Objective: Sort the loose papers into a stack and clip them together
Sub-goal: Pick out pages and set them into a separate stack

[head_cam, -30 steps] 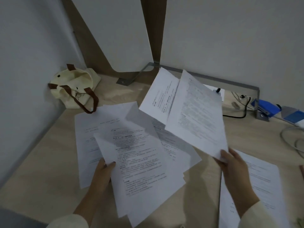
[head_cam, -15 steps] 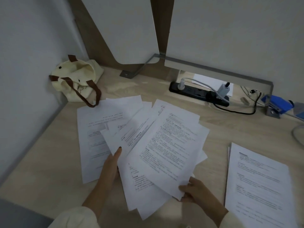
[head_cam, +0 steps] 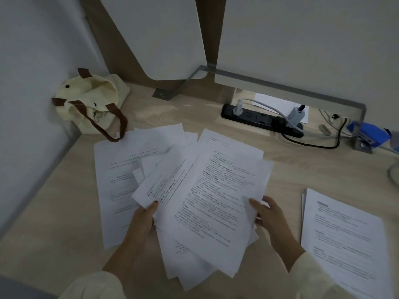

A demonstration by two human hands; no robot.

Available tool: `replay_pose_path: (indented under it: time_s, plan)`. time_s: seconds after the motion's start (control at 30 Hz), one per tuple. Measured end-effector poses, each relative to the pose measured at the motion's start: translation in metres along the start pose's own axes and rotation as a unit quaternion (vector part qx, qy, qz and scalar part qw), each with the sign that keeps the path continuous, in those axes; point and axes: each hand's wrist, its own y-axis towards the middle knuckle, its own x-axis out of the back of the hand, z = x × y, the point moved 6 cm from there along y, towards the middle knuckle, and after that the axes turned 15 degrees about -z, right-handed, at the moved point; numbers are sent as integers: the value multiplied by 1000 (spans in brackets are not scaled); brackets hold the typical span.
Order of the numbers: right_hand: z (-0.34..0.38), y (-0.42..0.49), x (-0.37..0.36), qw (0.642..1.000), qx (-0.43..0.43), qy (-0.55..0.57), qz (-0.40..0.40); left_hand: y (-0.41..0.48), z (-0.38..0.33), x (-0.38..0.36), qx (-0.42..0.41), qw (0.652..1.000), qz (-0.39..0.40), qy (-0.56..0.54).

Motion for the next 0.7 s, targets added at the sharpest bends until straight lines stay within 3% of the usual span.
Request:
replay_pose_path:
  time_s: [0.3,0.5,0.7]
  plan:
    - [48,56,8,975,130,-151,-102,9,-6,17,16,999,15,48]
    - [60,45,-31,936,215,-280,1,10,-16,21,9,1000,-10,1]
    - [49,31,-87,931,269,-245,0,-11,-19,-2,-67,998,1,-9]
